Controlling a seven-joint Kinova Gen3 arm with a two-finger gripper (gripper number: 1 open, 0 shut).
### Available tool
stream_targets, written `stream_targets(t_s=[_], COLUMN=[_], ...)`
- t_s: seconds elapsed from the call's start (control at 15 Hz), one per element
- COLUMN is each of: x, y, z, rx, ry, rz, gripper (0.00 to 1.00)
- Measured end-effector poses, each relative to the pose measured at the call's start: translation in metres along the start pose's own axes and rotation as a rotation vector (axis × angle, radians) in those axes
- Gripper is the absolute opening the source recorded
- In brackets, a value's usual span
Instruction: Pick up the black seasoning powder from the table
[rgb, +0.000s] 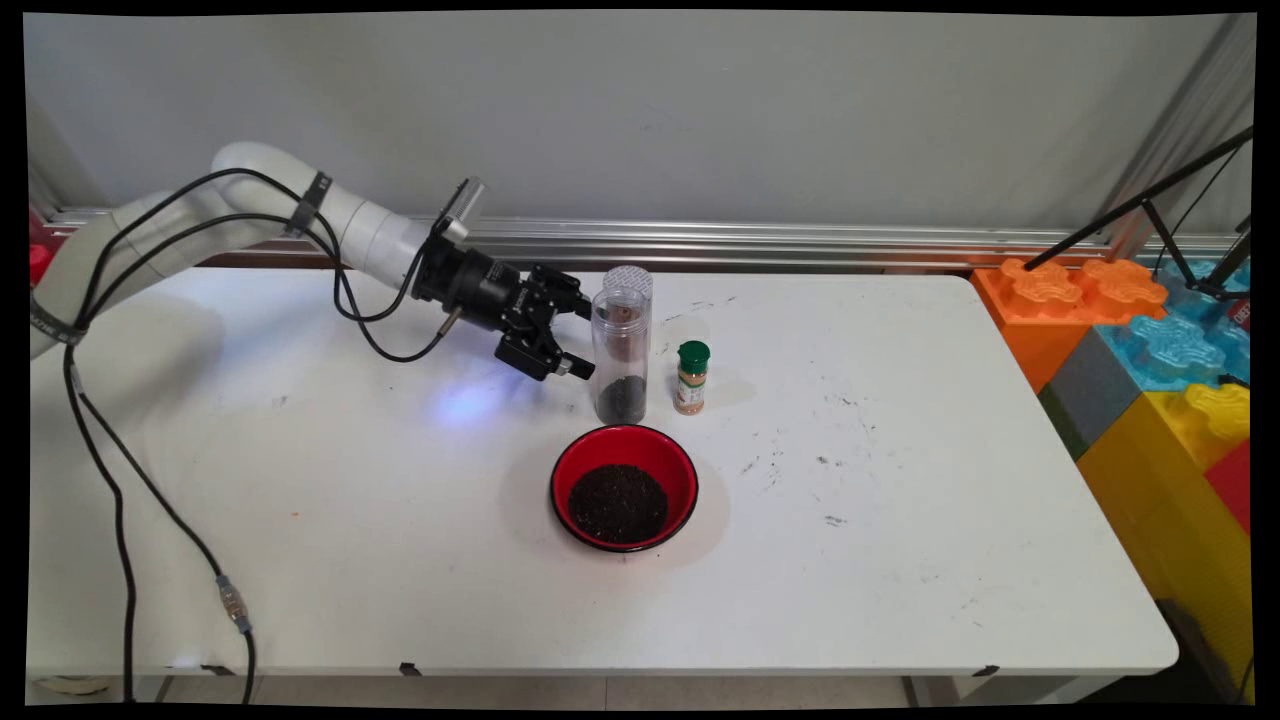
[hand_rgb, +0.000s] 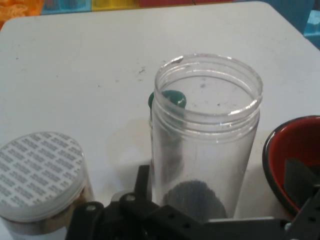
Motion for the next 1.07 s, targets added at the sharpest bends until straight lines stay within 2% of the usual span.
stream_targets(t_s=[0.47, 1.07], x=[-0.004, -0.008], y=[0.0, 0.001], z=[0.013, 0.028], rx=[0.0, 0.006], ry=[0.054, 0.099], rz=[-0.017, -0.017], gripper=[1.0, 1.0])
